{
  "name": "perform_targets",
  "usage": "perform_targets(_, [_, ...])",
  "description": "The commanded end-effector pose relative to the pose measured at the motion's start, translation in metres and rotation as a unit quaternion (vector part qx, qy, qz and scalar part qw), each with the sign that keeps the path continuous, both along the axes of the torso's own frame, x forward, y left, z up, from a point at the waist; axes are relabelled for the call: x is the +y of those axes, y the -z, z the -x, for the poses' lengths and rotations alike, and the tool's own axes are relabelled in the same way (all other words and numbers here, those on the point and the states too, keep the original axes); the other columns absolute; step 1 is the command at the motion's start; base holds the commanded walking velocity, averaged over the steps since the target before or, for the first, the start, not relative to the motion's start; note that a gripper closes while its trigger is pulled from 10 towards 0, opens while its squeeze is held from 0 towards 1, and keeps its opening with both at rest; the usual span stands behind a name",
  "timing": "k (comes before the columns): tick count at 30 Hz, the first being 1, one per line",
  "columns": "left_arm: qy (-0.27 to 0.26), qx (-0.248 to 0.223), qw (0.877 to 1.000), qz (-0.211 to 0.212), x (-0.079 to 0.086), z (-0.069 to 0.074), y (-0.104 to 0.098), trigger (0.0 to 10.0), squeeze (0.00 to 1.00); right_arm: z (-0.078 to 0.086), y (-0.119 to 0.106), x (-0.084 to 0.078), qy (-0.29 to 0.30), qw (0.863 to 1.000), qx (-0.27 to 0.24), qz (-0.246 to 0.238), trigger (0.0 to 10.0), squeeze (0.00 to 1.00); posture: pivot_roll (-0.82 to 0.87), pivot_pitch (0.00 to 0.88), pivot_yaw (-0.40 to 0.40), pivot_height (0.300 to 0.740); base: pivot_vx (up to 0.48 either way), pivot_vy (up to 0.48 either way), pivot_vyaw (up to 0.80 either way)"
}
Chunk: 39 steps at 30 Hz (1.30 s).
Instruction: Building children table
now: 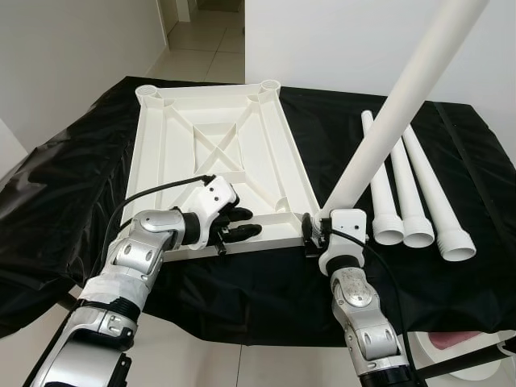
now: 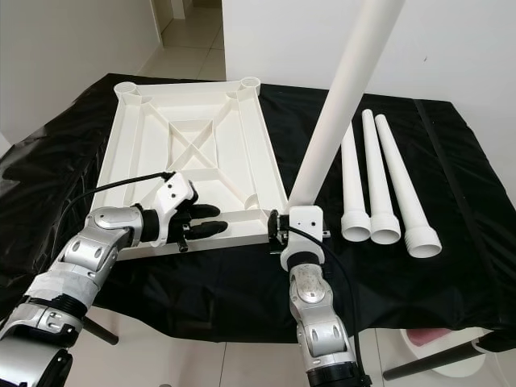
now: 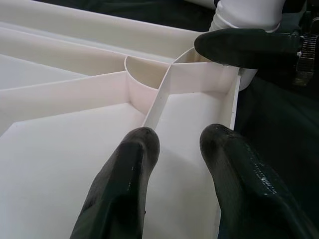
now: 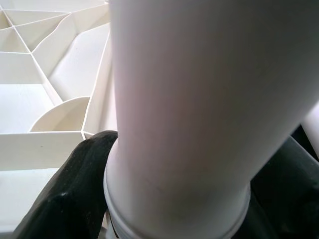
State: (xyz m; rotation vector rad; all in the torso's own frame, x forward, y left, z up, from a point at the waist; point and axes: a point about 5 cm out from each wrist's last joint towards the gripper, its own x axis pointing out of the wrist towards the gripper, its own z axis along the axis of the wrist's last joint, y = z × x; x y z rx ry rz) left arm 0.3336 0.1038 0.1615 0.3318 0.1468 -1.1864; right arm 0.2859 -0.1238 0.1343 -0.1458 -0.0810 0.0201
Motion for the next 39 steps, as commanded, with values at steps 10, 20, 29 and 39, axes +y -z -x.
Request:
perform_targets(10, [-0.062, -0.01, 0.998, 0.001, 0.005, -0.004, 0.004, 10.0, 0.0, 0.001, 0.0, 0.0, -0.011, 1.0, -0.003, -0.006, 10.0, 0.0, -0.08, 0.087, 0.053, 0.74, 0.0, 0.0, 0.0])
perform_targets(20, [-0.062, -0.008, 0.998, 0.0, 0.005, -0.004, 0.004, 10.0, 0.0, -0.001, -0.015, -0.005, -0.024, 0.999, -0.041, 0.002, 10.0, 0.0, -0.09, 0.087, 0.055, 0.74, 0.0, 0.0, 0.0])
perform_targets(29, [-0.06, -0.007, 0.998, 0.001, 0.004, -0.003, 0.004, 10.0, 0.0, -0.003, -0.026, -0.011, -0.022, 0.997, -0.064, 0.021, 10.0, 0.0, -0.09, 0.087, 0.055, 0.74, 0.0, 0.0, 0.0])
perform_targets(39, [-0.061, -0.006, 0.998, 0.0, 0.005, -0.003, 0.004, 10.0, 0.0, 0.002, -0.04, -0.014, -0.068, 0.994, -0.078, 0.021, 10.0, 0.0, -0.09, 0.088, 0.055, 0.74, 0.0, 0.0, 0.0])
